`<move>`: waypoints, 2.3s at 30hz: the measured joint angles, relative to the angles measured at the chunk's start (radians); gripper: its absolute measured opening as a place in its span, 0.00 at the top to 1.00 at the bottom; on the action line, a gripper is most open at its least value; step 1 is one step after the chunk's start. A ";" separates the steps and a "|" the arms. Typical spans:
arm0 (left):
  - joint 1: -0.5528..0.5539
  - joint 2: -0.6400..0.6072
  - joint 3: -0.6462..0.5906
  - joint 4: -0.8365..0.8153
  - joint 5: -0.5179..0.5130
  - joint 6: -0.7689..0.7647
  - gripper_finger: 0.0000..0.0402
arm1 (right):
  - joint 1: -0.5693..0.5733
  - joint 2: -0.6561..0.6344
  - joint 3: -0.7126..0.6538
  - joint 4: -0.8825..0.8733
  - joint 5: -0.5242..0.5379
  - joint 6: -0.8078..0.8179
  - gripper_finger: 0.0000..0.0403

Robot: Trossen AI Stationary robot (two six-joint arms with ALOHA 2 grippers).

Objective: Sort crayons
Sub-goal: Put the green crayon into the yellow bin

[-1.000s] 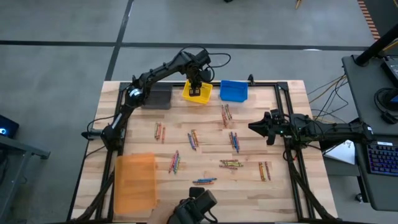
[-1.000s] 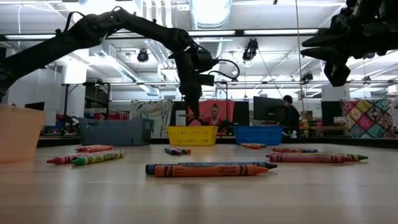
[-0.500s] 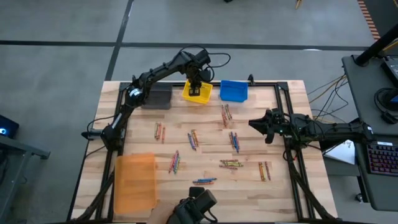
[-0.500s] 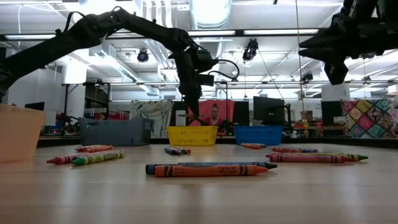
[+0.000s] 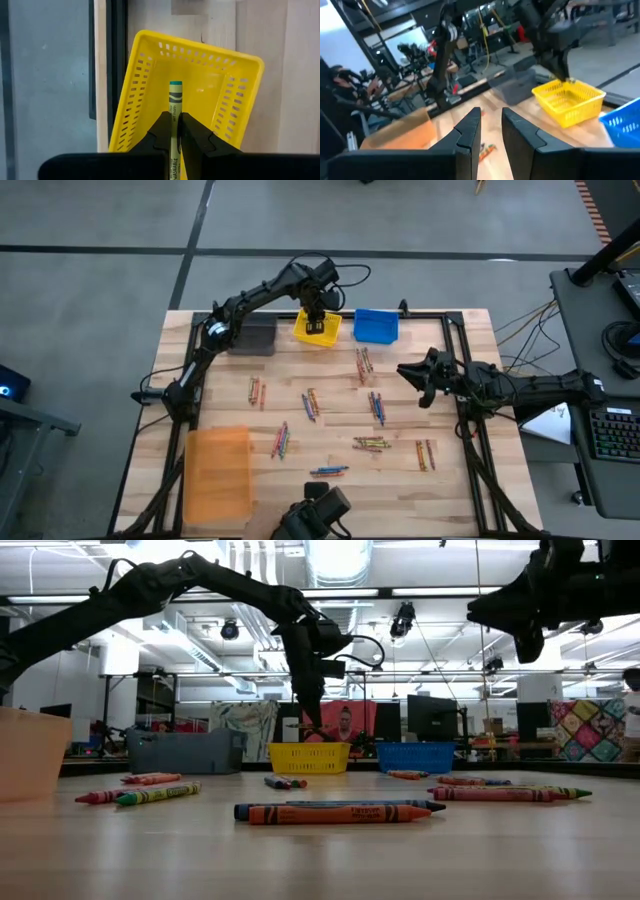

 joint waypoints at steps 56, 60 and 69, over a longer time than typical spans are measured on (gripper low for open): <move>-0.010 -0.131 -0.350 0.319 -0.077 0.049 1.00 | -0.001 0.413 0.281 -0.055 0.083 -0.214 0.83; -0.009 -0.127 -0.367 0.329 -0.081 0.072 1.00 | 0.000 0.426 0.291 -0.056 0.084 -0.213 0.83; -0.010 -0.125 -0.365 0.360 -0.078 0.088 1.00 | 0.000 0.429 0.293 -0.055 0.084 -0.213 0.83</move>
